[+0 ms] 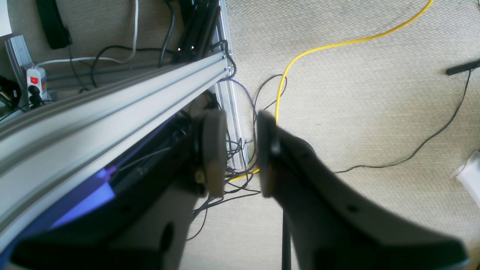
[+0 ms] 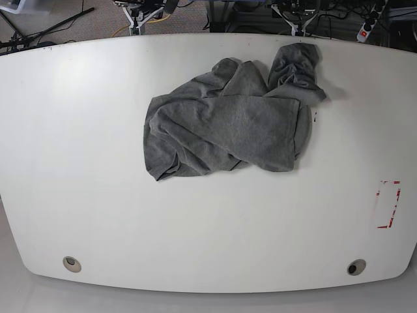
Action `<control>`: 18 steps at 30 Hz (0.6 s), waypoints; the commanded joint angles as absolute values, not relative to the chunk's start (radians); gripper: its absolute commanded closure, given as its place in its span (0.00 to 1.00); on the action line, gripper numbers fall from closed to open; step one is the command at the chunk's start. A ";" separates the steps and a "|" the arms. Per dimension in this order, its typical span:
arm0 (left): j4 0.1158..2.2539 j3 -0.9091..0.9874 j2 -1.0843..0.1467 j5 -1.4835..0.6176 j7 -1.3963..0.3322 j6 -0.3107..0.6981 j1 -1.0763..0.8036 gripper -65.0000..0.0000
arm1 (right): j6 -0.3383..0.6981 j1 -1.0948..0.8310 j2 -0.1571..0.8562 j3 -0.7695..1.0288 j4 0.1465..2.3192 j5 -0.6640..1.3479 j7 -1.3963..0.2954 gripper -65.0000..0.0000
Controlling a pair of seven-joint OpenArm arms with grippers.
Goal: Fold the T-shirt properly
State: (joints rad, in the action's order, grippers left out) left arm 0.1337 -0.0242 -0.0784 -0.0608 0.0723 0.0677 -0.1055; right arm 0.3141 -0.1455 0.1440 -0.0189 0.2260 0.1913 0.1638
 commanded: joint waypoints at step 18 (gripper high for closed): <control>0.148 -0.027 -0.081 -0.059 0.084 0.070 -0.147 0.38 | 0.318 -0.156 0.122 -0.016 0.228 0.196 0.170 0.79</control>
State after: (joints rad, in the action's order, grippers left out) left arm 0.1432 -0.0265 -0.0750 -0.0605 0.0845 0.0681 -0.1310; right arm 0.3134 -0.1490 0.1177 -0.0170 0.2211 0.1890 0.1612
